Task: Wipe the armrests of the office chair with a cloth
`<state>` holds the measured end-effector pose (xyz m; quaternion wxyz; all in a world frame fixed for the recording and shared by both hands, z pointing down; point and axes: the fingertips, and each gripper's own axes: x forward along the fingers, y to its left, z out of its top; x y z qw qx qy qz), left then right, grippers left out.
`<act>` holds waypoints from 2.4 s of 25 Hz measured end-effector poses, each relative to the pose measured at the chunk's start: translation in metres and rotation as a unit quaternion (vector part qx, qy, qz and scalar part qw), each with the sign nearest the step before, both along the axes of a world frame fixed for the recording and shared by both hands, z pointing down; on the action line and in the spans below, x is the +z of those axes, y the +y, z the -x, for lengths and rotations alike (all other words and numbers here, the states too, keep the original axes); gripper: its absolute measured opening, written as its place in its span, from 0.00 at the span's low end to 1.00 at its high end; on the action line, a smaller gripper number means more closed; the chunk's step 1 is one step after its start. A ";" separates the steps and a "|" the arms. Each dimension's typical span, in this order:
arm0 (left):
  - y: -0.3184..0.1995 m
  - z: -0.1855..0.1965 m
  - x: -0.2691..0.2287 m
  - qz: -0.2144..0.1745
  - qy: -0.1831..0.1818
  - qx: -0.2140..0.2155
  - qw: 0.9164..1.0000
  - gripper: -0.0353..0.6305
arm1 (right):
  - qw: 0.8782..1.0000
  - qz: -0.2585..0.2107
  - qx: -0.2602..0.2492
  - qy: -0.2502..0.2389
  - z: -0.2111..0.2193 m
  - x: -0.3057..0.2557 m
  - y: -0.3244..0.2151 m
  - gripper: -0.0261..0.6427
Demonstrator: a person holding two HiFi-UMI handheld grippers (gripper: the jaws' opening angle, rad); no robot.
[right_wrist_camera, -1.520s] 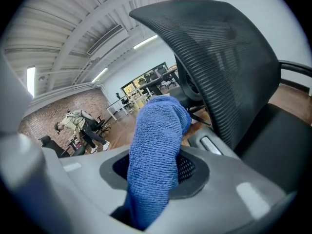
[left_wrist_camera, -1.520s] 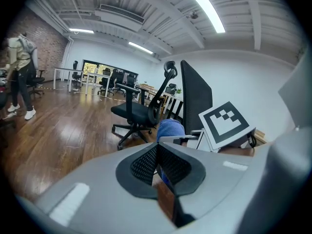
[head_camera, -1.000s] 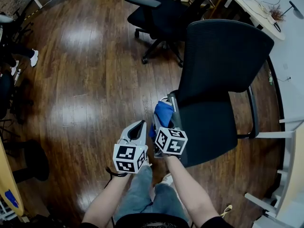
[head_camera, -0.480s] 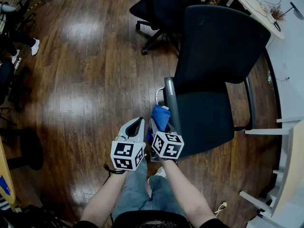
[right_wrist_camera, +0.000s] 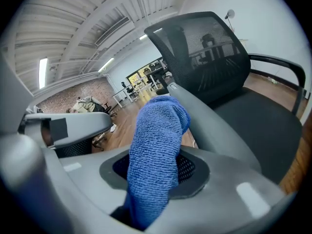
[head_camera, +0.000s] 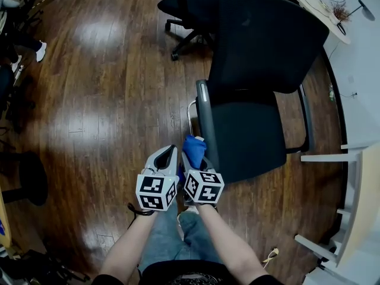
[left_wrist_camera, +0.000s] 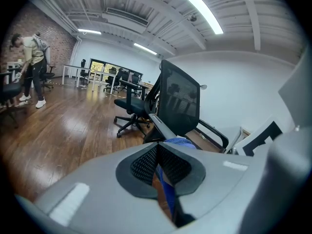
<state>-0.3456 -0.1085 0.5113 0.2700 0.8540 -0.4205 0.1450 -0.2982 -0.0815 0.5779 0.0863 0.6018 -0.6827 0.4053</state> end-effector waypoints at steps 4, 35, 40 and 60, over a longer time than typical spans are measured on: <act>0.018 -0.002 0.002 0.000 -0.001 -0.005 1.000 0.06 | 1.000 -0.002 -0.005 -0.002 -0.001 0.000 0.021 0.24; 0.099 -0.017 0.049 -0.026 0.016 0.039 0.999 0.06 | 0.994 -0.110 -0.008 0.018 -0.016 0.041 0.090 0.24; 0.111 -0.012 0.068 -0.028 0.012 0.066 0.997 0.06 | 0.994 -0.106 0.022 0.019 -0.013 0.069 0.103 0.24; 0.140 -0.034 0.155 -0.045 -0.014 0.121 0.992 0.06 | 0.996 -0.082 0.033 0.029 -0.033 0.203 0.118 0.24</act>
